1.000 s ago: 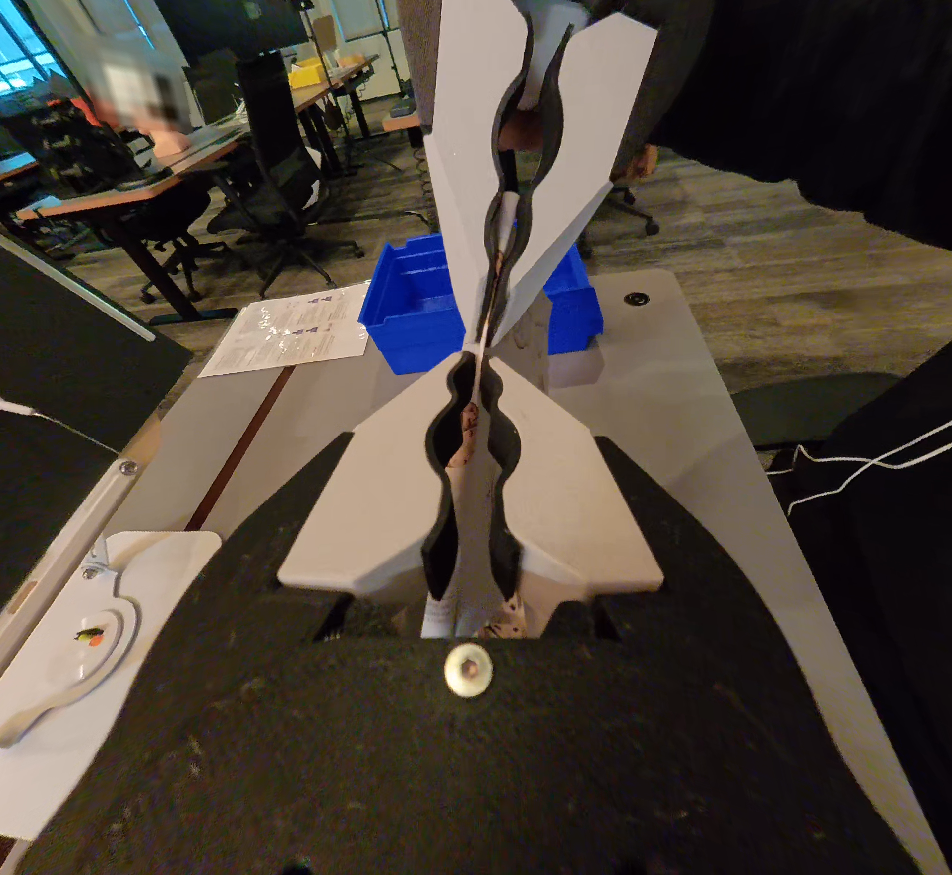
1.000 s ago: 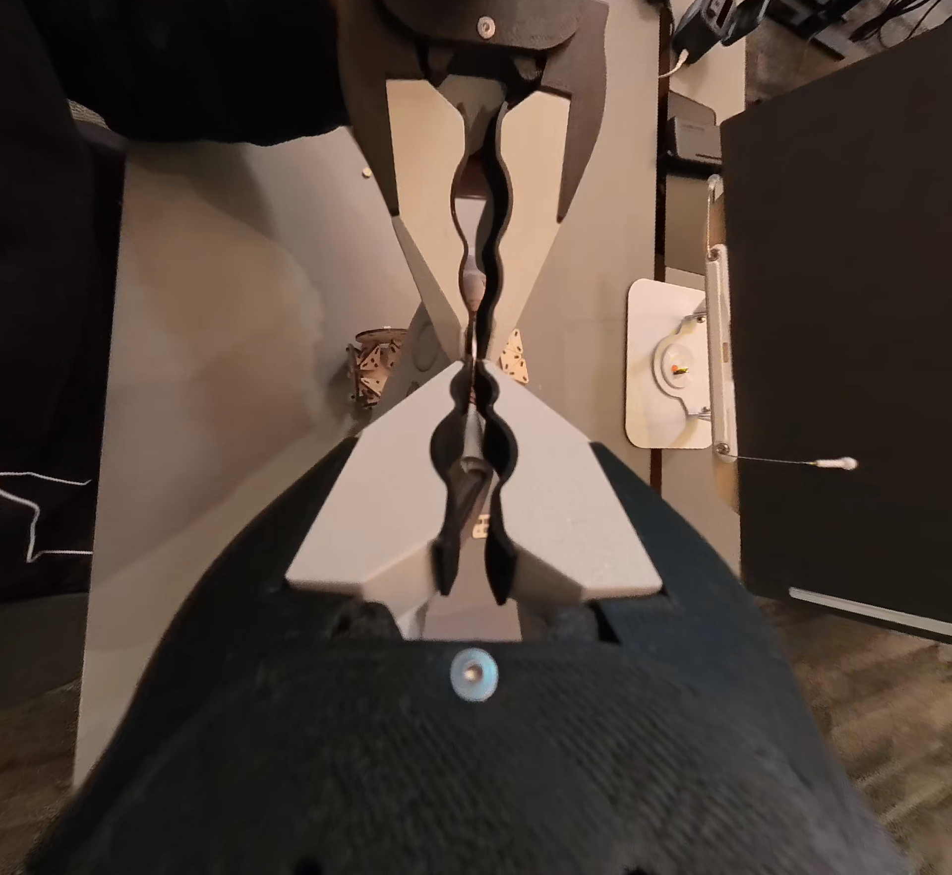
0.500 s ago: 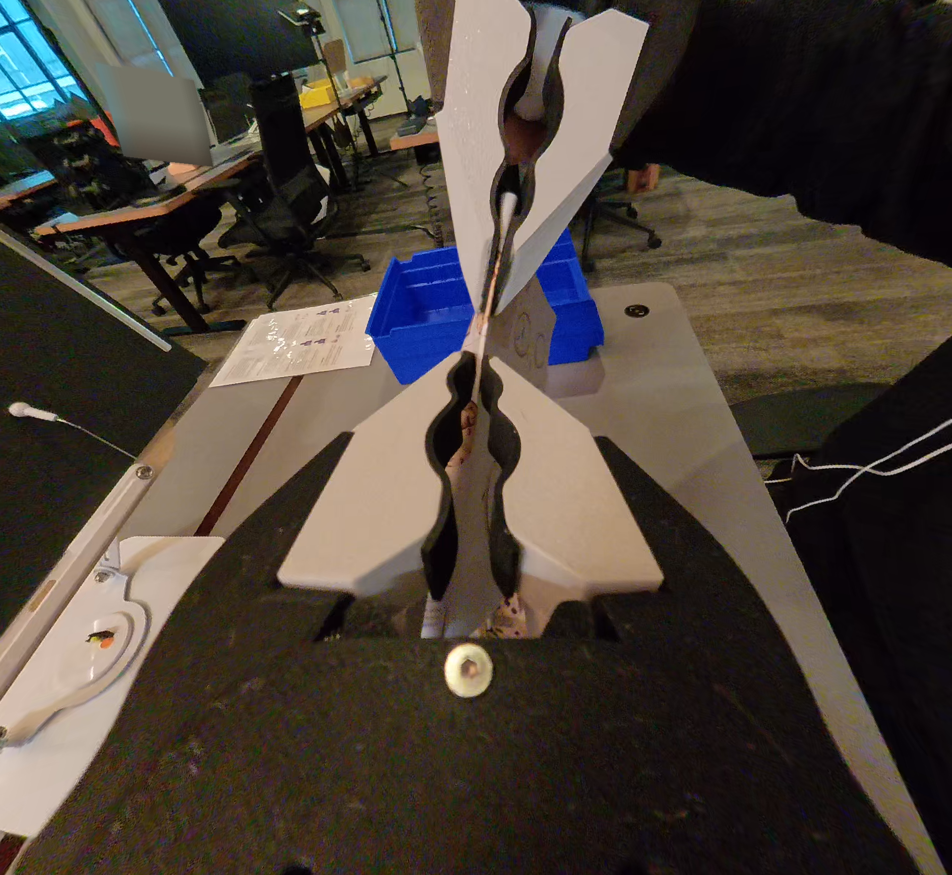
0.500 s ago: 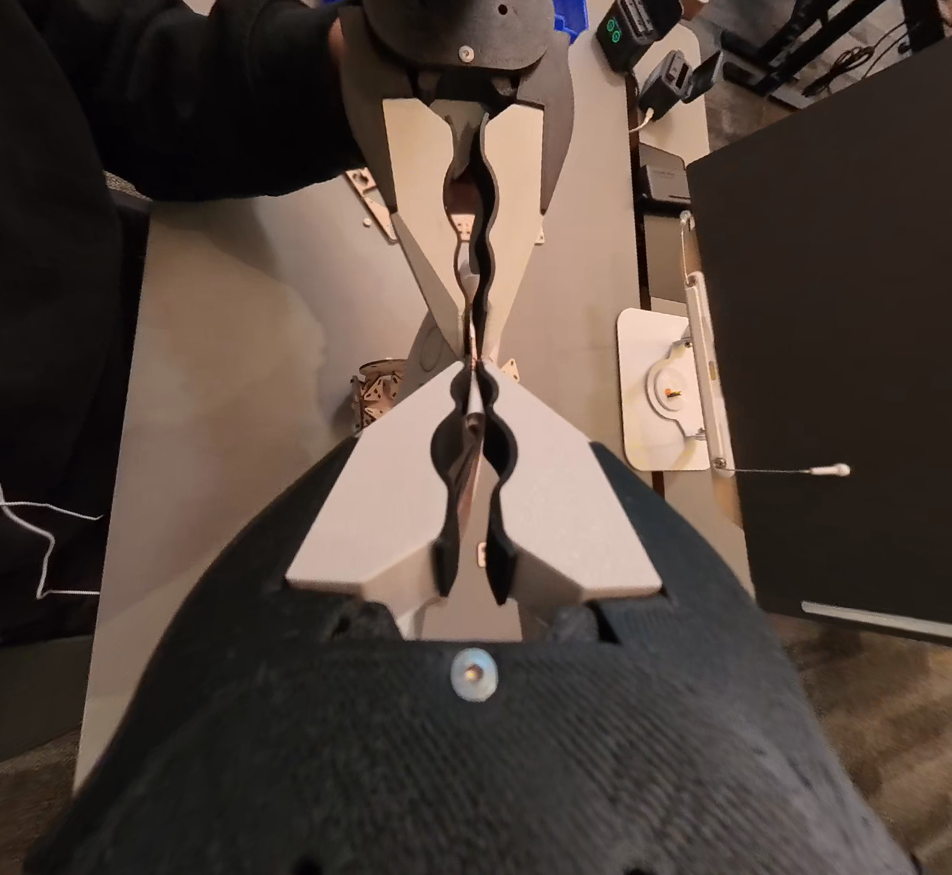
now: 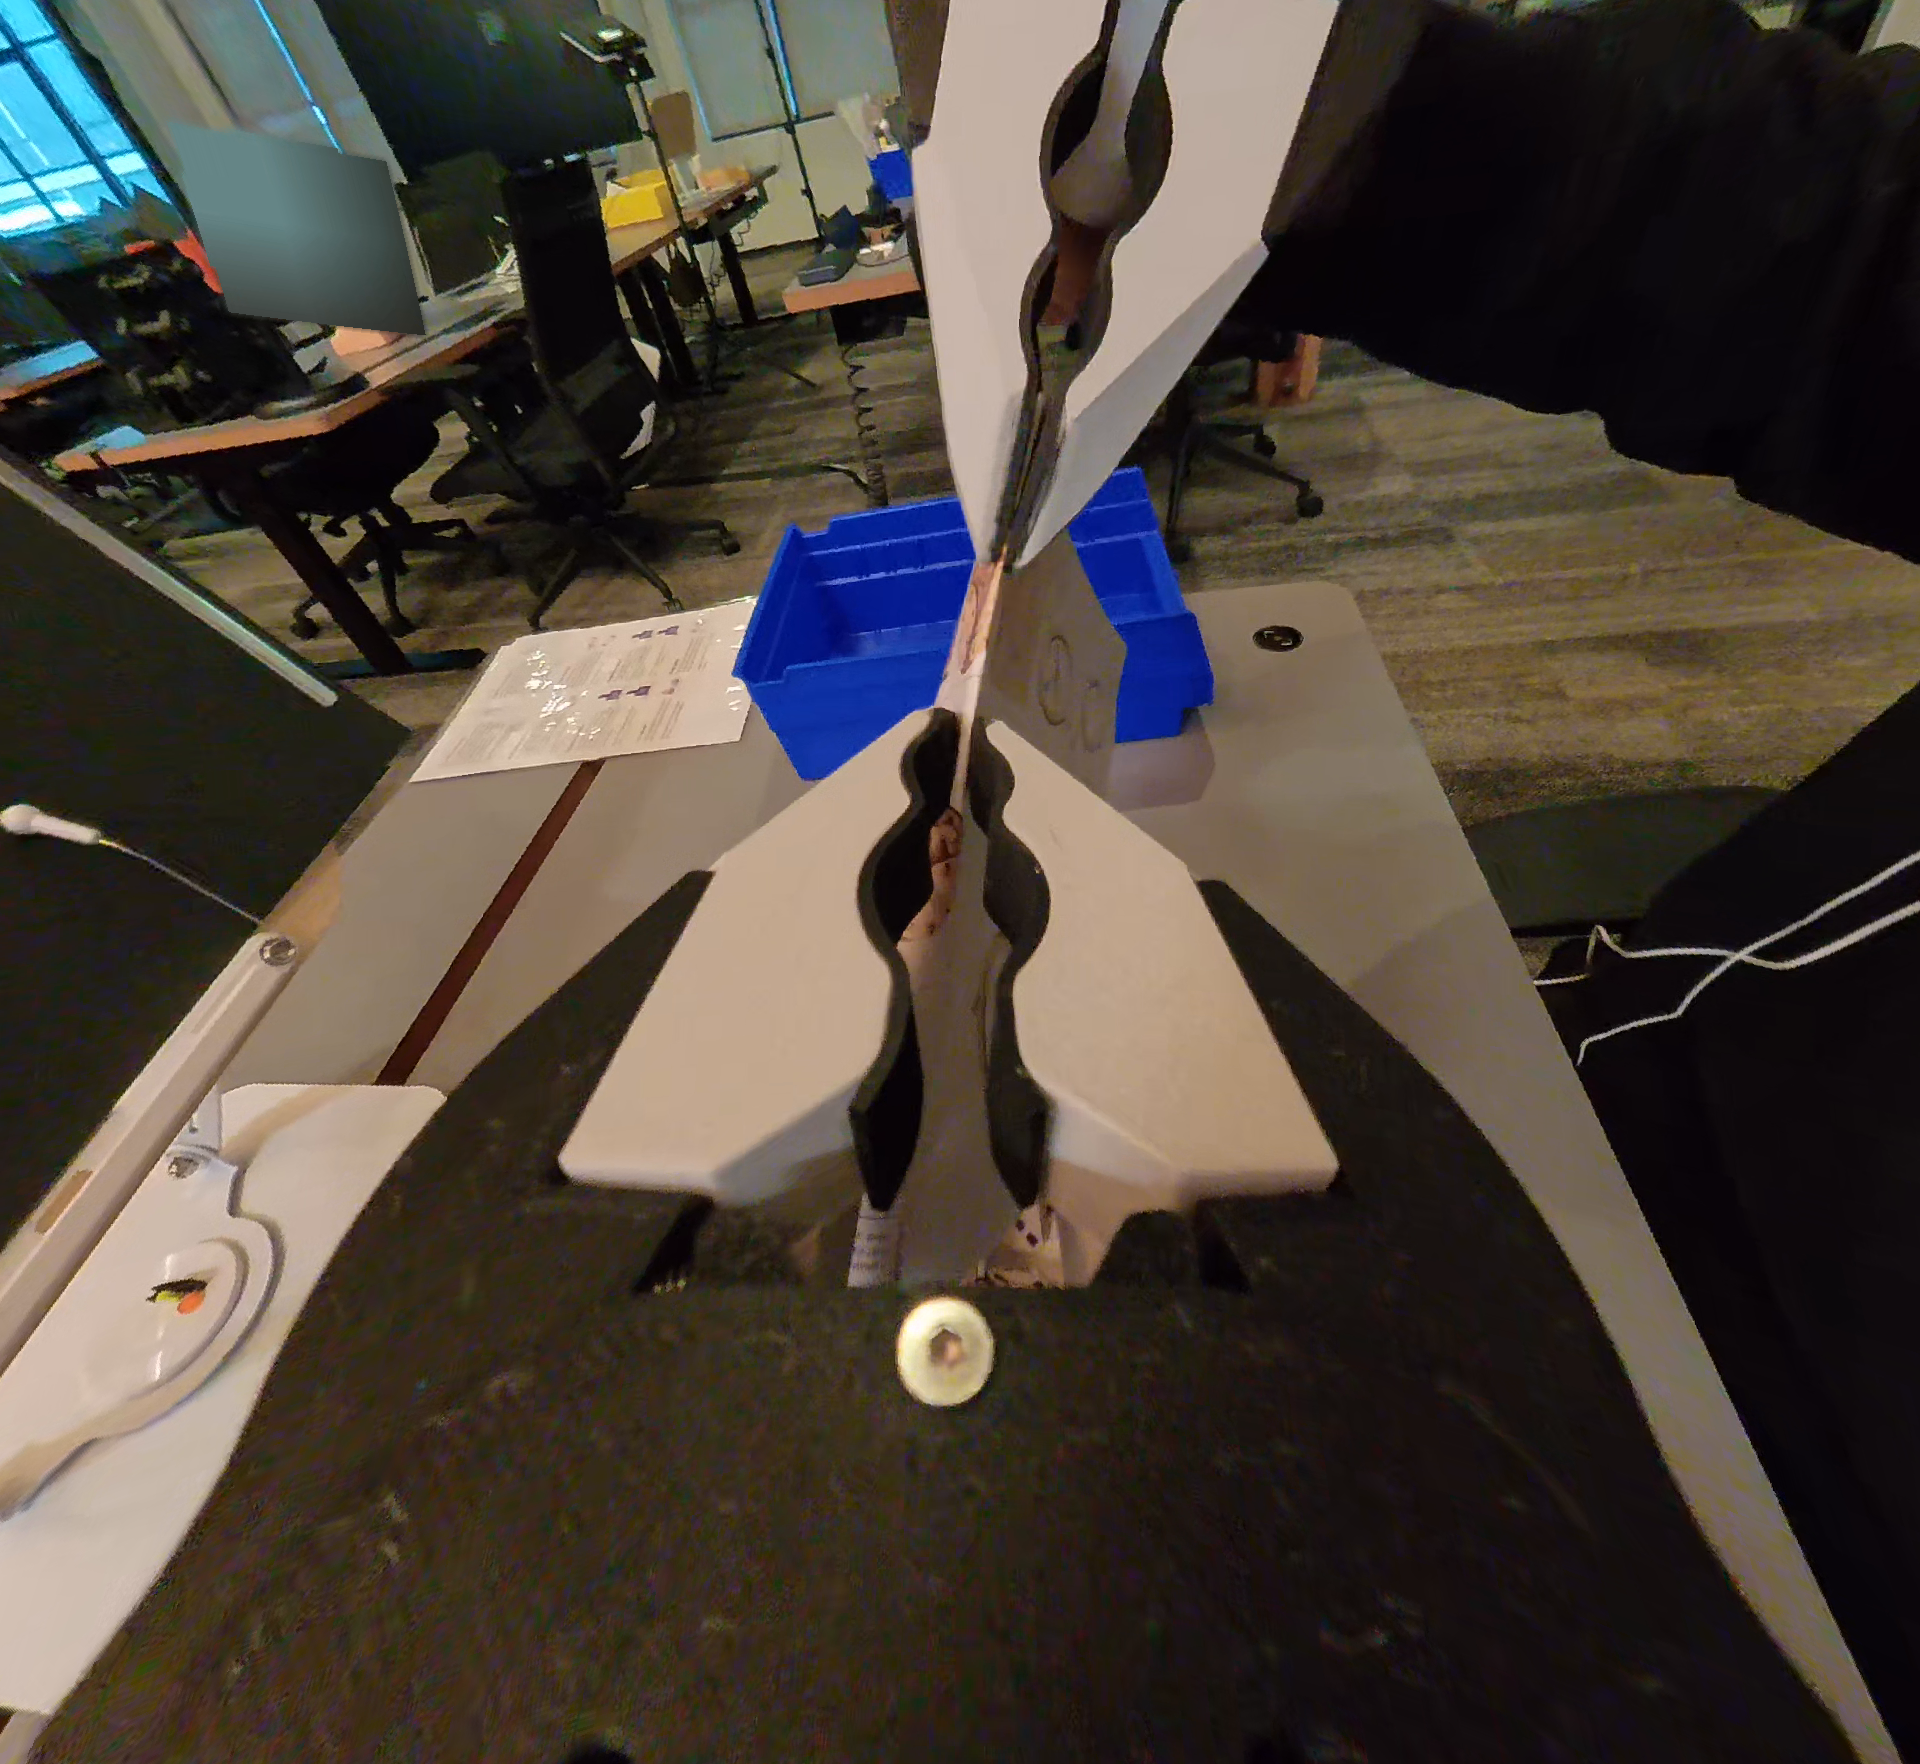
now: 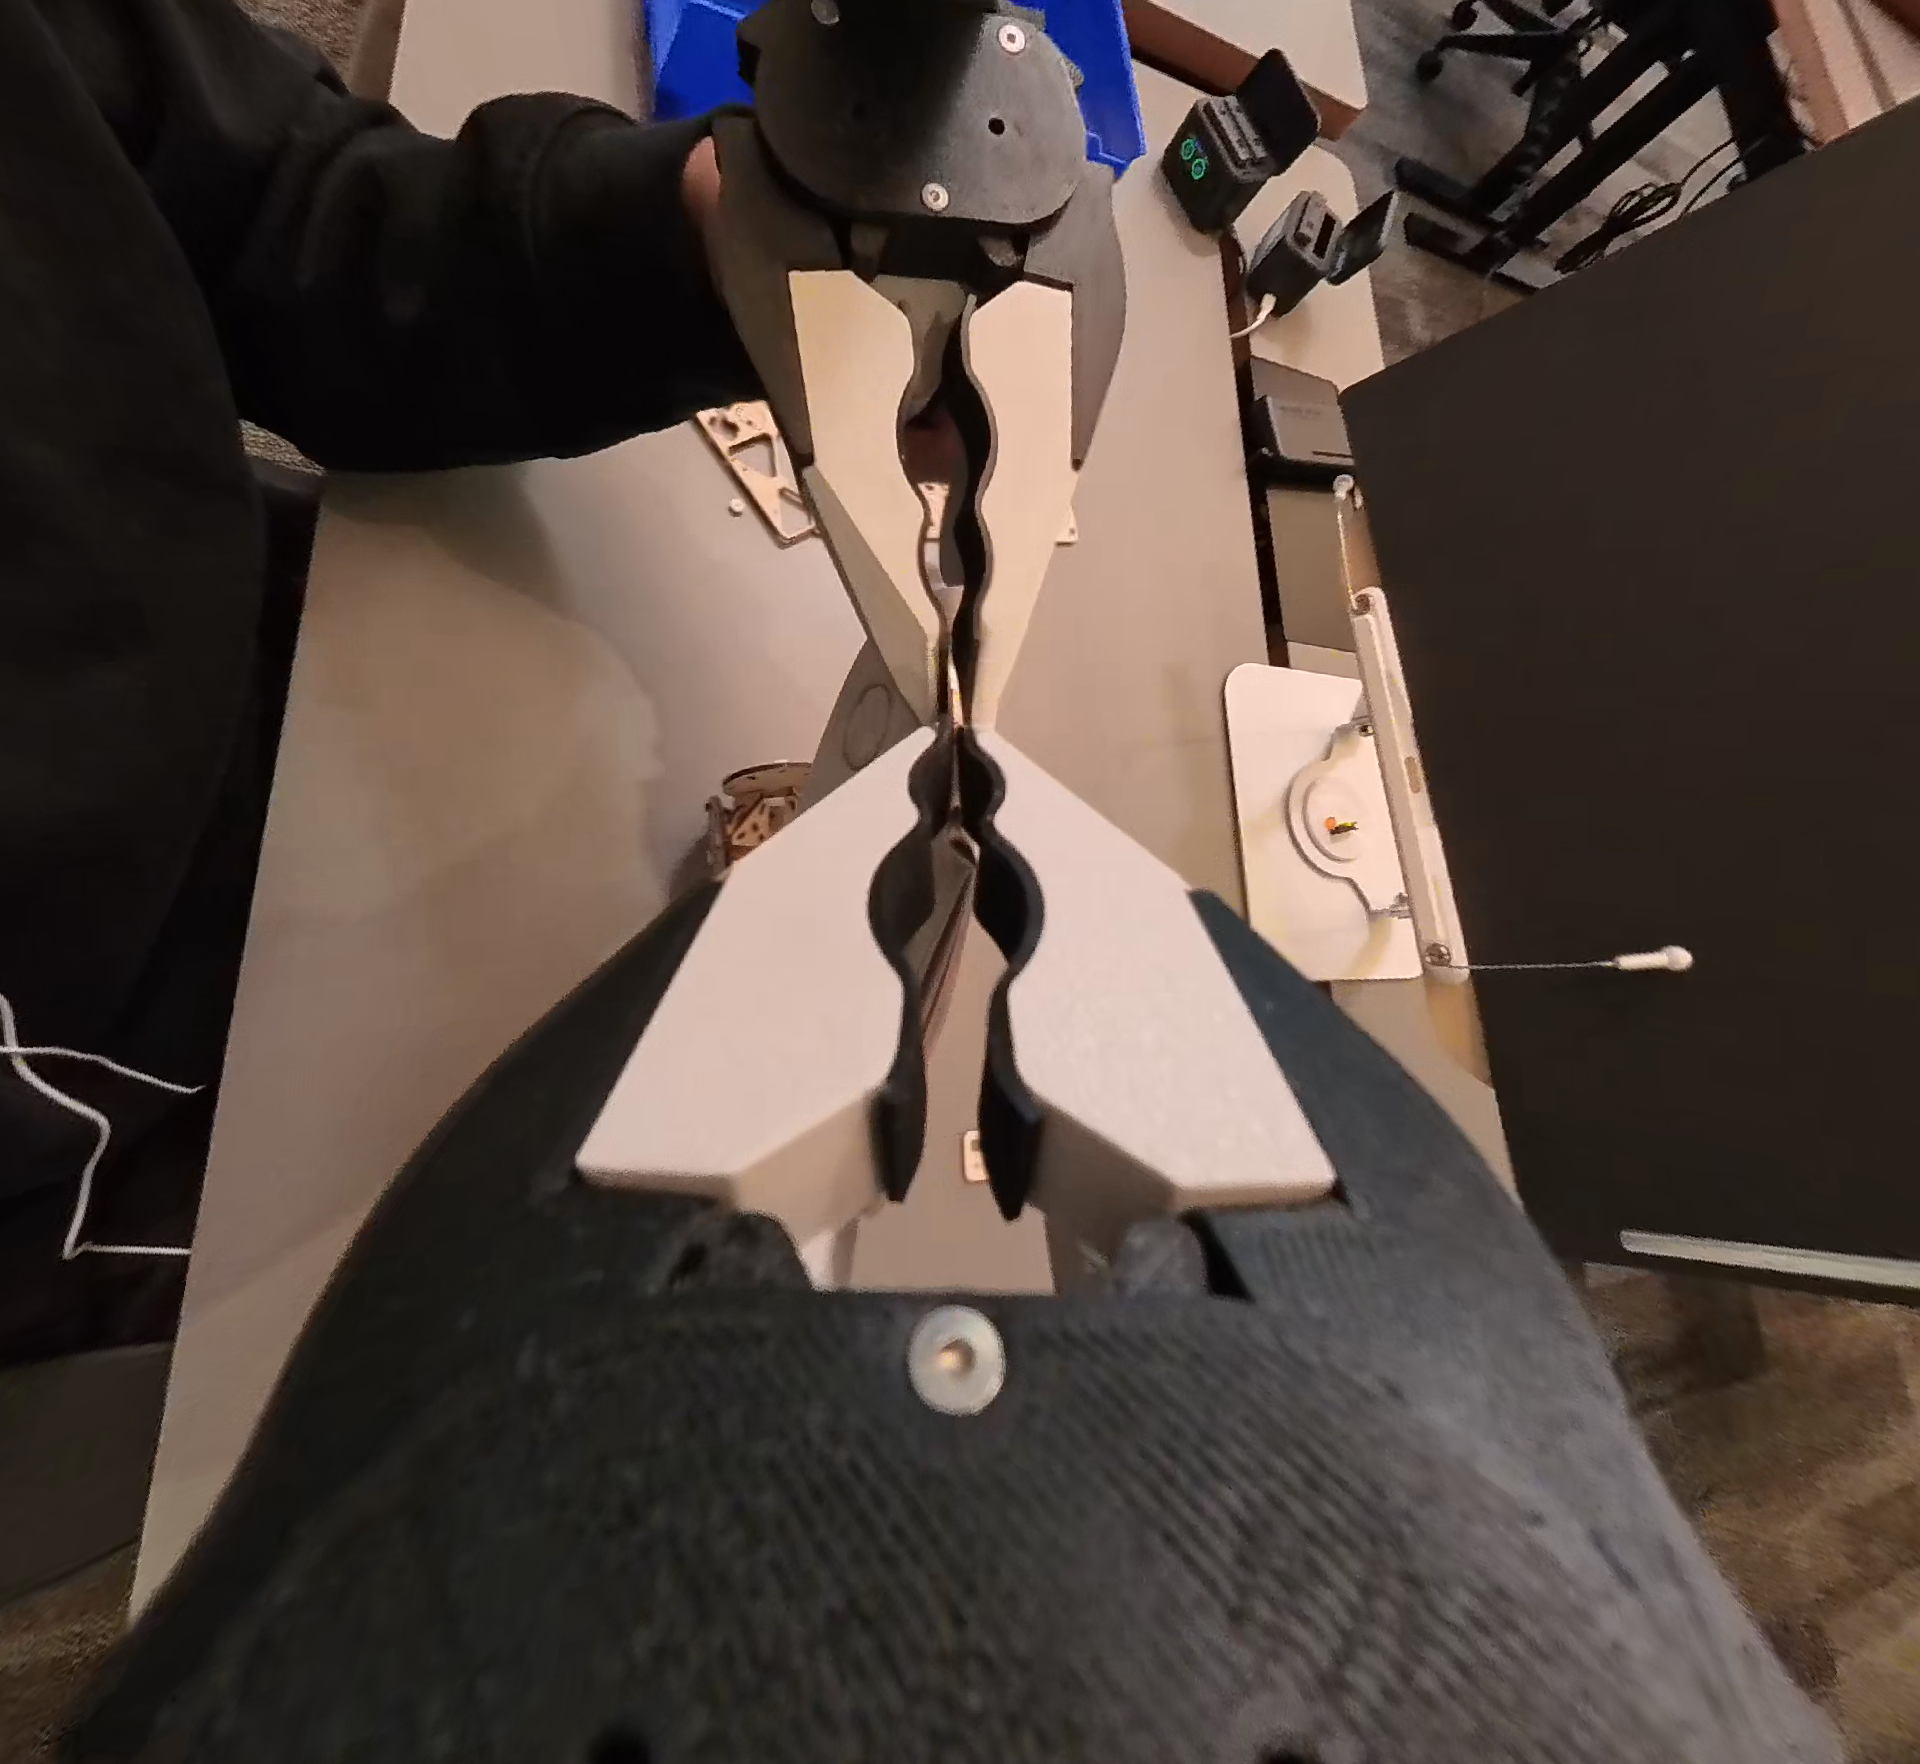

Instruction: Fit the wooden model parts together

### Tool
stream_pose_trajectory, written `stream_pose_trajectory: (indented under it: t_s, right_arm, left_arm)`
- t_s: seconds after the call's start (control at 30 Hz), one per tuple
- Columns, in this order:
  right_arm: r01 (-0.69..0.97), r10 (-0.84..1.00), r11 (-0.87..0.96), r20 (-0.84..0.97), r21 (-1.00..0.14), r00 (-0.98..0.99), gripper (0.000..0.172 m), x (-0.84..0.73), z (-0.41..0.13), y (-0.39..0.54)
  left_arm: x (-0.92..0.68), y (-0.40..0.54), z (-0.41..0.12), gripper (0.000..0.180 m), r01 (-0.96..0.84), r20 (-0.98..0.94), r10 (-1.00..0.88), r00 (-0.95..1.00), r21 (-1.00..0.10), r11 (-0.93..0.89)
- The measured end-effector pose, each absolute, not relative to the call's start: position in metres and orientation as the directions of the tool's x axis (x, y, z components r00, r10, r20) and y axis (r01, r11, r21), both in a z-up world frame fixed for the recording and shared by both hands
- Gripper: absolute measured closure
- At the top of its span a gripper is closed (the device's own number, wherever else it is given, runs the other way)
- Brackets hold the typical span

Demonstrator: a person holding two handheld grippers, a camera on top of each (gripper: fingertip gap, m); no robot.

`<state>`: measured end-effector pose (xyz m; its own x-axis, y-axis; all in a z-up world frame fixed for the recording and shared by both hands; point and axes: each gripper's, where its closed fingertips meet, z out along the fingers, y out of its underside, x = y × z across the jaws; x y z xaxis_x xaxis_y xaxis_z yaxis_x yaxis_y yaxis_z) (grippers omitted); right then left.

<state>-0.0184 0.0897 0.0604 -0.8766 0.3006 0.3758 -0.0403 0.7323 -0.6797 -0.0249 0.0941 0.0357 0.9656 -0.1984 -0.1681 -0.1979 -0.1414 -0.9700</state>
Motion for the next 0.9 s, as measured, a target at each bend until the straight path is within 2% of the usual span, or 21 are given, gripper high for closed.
stream_pose_trajectory:
  t_s: [0.17, 0.2, 0.23, 0.27, 0.3, 0.5, 0.67, 0.9]
  right_arm:
    - [-0.036, 0.323, 0.709, 0.369, -0.704, -0.871, 0.171, -0.019, 0.062, 0.091]
    - [-0.051, 0.331, 0.711, 0.397, -0.702, -0.856, 0.159, -0.021, 0.063, 0.093]
    - [-0.06, 0.335, 0.722, 0.424, -0.689, -0.842, 0.158, -0.023, 0.062, 0.096]
    - [-0.061, 0.329, 0.728, 0.427, -0.682, -0.842, 0.169, -0.022, 0.061, 0.098]
    - [-0.048, 0.329, 0.72, 0.402, -0.692, -0.854, 0.172, -0.02, 0.061, 0.098]
    - [-0.005, 0.352, 0.689, 0.341, -0.725, -0.872, 0.172, -0.019, 0.062, 0.1]
    - [0.032, 0.392, 0.658, 0.305, -0.753, -0.868, 0.172, -0.021, 0.067, 0.106]
    - [0.008, 0.369, 0.669, 0.322, -0.743, -0.872, 0.172, -0.016, 0.066, 0.106]
  left_arm:
    - [-0.024, 0.095, 0.037, 0.18, -0.197, -0.167, -0.199, 0.966, -0.971, -0.138]
    - [-0.025, 0.095, 0.036, 0.18, -0.195, -0.165, -0.2, 0.966, -0.97, -0.143]
    - [-0.026, 0.094, 0.035, 0.179, -0.194, -0.164, -0.197, 0.967, -0.97, -0.146]
    - [-0.028, 0.094, 0.035, 0.18, -0.19, -0.161, -0.194, 0.968, -0.971, -0.146]
    - [-0.028, 0.094, 0.035, 0.179, -0.182, -0.152, -0.2, 0.968, -0.973, -0.139]
    - [-0.024, 0.096, 0.037, 0.179, -0.195, -0.169, -0.216, 0.962, -0.976, -0.102]
    - [-0.026, 0.09, 0.043, 0.164, -0.28, -0.273, -0.177, 0.945, -0.96, -0.013]
    - [-0.027, 0.088, 0.042, 0.179, -0.214, -0.205, -0.231, 0.951, -0.977, -0.015]
